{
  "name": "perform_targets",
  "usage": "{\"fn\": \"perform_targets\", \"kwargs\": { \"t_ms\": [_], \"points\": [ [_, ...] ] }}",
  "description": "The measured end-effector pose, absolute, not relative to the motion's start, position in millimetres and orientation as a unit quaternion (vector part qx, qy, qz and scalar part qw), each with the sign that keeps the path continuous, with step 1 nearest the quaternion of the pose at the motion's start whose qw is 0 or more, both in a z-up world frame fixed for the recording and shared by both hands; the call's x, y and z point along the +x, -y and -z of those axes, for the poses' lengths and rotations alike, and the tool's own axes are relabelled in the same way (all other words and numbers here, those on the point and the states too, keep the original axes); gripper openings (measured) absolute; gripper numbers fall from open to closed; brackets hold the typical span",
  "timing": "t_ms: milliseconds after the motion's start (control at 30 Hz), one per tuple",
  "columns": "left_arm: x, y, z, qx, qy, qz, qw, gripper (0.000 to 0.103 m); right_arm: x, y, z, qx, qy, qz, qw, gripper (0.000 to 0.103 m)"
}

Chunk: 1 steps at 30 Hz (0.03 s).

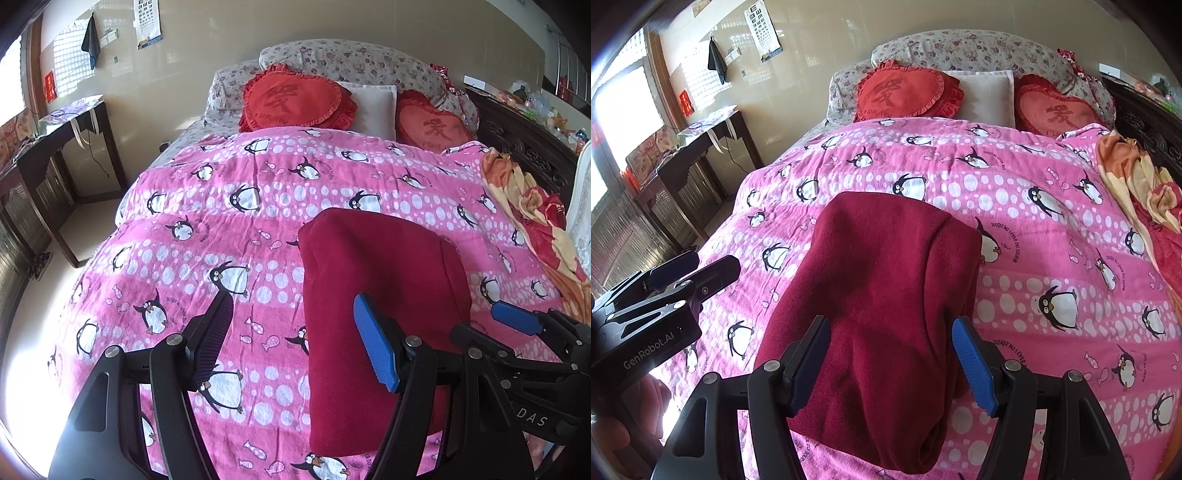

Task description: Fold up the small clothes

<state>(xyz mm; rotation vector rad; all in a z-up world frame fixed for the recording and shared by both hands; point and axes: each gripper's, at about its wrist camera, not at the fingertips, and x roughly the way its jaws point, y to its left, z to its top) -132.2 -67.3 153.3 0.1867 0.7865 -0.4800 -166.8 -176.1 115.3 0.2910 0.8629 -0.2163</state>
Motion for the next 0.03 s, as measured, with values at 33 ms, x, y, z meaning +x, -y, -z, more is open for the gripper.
{"fn": "perform_targets", "kwargs": {
  "t_ms": [33],
  "points": [
    [-131.0,67.1,-152.4,0.089,-0.381,0.232,0.891,0.068,-166.7,176.5,-114.5,0.14,-0.417,0.105,0.892,0.066]
  ]
}}
